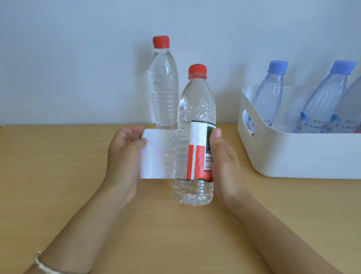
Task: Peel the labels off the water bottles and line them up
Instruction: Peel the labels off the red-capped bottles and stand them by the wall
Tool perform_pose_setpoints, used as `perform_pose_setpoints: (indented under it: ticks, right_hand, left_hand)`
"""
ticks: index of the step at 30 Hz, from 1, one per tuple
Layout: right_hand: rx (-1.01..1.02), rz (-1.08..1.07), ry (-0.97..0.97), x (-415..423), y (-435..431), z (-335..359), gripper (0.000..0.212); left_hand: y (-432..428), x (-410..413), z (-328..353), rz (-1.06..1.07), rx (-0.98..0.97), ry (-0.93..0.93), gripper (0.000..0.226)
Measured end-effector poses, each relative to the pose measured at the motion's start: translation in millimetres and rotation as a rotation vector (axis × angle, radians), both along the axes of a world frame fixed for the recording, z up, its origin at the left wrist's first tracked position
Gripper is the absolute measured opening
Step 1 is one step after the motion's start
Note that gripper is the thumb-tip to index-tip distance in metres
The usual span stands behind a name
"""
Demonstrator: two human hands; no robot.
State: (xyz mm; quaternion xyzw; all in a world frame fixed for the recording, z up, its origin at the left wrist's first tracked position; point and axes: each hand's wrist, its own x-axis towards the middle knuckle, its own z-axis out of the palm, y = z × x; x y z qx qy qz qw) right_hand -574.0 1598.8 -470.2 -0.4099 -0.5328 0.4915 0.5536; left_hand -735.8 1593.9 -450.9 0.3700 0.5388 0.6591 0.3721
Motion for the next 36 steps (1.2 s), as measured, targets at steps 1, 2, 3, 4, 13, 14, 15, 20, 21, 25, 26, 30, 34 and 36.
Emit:
perform_pose_setpoints:
  ticks: [1,2,3,4,13,14,15,20,21,25,26,30,34,36]
  right_hand:
    - [0.0,-0.003,-0.005,-0.1,0.0,0.4,0.056]
    - [-0.005,-0.009,-0.003,0.2,0.5,0.3,0.056]
    - [-0.008,-0.019,-0.004,0.6,1.0,0.3,0.055]
    - [-0.008,-0.031,-0.011,0.9,1.7,-0.3,0.054]
    - [0.033,-0.07,-0.048,-0.7,-1.3,0.0,0.056]
    - [0.028,-0.07,-0.048,-0.6,-1.5,-0.1,0.056]
    - [0.026,-0.07,-0.05,-0.8,-1.8,0.0,0.056]
    - [0.043,-0.075,-0.056,-2.2,-3.5,2.2,0.056]
    - [0.055,-0.073,-0.062,-2.2,-3.8,2.2,0.055]
    - [0.113,-0.058,-0.073,-2.6,-5.6,3.0,0.048]
    - [0.129,-0.056,-0.079,-3.4,-6.6,3.6,0.045]
    - [0.185,-0.043,-0.142,-5.9,-8.4,3.9,0.044]
    - [0.178,-0.004,-0.192,-3.6,-11.1,6.1,0.047]
    - [0.177,0.036,-0.21,-3.4,-13.0,7.6,0.05]
  left_hand:
    - [-0.1,-0.1,1.1,0.008,0.026,-0.003,0.026]
    - [-1.2,-0.1,2.9,0.038,0.069,0.014,0.028]
    - [-3.2,-0.3,5.1,0.095,0.123,0.082,0.03]
    - [-6.7,0.0,7.4,0.149,0.19,0.184,0.033]
    - [-29.3,34.0,-0.6,-0.092,0.327,0.626,0.022]
    - [-27.9,32.0,-1.5,-0.079,0.297,0.675,0.024]
    - [-26.6,28.5,-2.5,-0.059,0.278,0.727,0.028]
    - [-23.6,18.7,-1.8,-0.029,0.137,0.952,0.036]
    - [-22.9,18.4,-2.7,-0.029,0.129,0.987,0.04]
    - [-25.9,22.7,-2.0,-0.135,0.131,0.874,0.045]
    - [-27.5,24.3,-0.3,-0.188,0.115,0.806,0.043]
    - [-32.4,25.9,2.2,-0.347,0.085,0.57,0.031]
    - [-30.6,26.2,0.6,-0.438,0.075,0.32,0.045]
    - [-29.2,28.4,1.7,-0.441,0.073,0.231,0.049]
